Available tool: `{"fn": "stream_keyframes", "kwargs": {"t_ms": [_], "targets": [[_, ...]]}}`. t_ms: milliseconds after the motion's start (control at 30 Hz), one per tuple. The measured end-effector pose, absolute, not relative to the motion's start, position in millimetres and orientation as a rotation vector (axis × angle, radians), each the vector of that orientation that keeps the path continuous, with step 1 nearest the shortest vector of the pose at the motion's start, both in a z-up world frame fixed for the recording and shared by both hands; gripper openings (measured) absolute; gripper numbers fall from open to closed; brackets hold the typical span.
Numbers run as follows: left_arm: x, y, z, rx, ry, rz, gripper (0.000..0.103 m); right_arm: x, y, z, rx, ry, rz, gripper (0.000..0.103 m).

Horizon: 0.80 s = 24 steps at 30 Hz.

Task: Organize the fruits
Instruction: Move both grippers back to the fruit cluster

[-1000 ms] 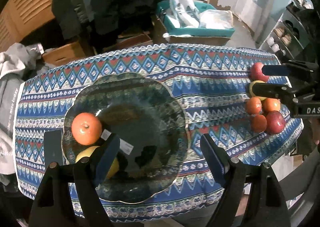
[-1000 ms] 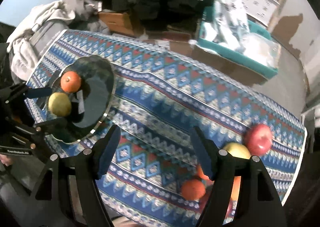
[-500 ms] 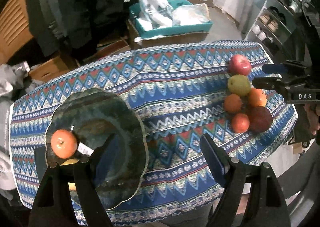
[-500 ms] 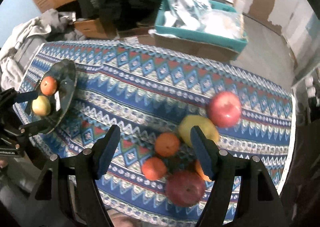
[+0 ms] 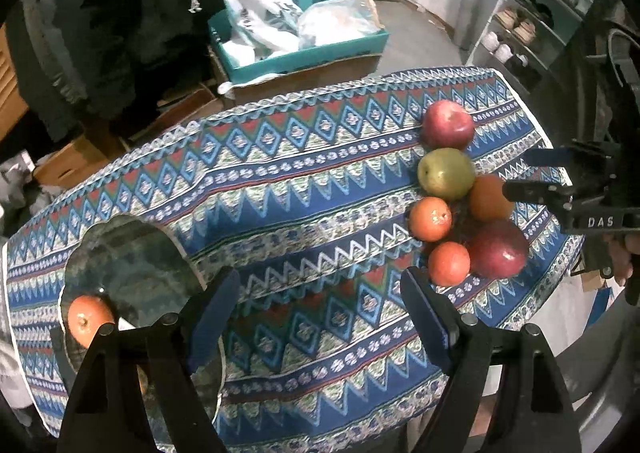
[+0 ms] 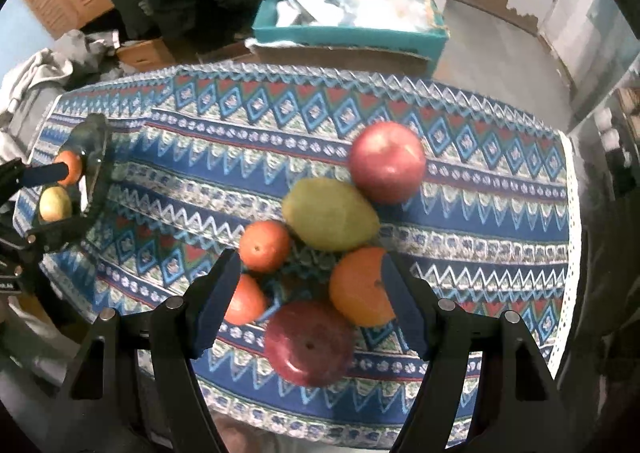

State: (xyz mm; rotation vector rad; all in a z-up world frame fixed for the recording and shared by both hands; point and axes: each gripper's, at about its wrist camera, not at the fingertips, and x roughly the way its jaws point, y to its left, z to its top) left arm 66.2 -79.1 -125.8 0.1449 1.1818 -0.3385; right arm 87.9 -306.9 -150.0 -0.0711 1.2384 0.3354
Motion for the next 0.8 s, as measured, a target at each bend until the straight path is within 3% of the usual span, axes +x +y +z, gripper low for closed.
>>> {"fn": "stream_keyframes", "kwargs": {"t_ms": [800], "targets": [[90, -133, -170, 0.149, 1.259, -0.389, 0.084, 105, -340, -236, -0.035, 1.412, 0.229, 0.073]]}}
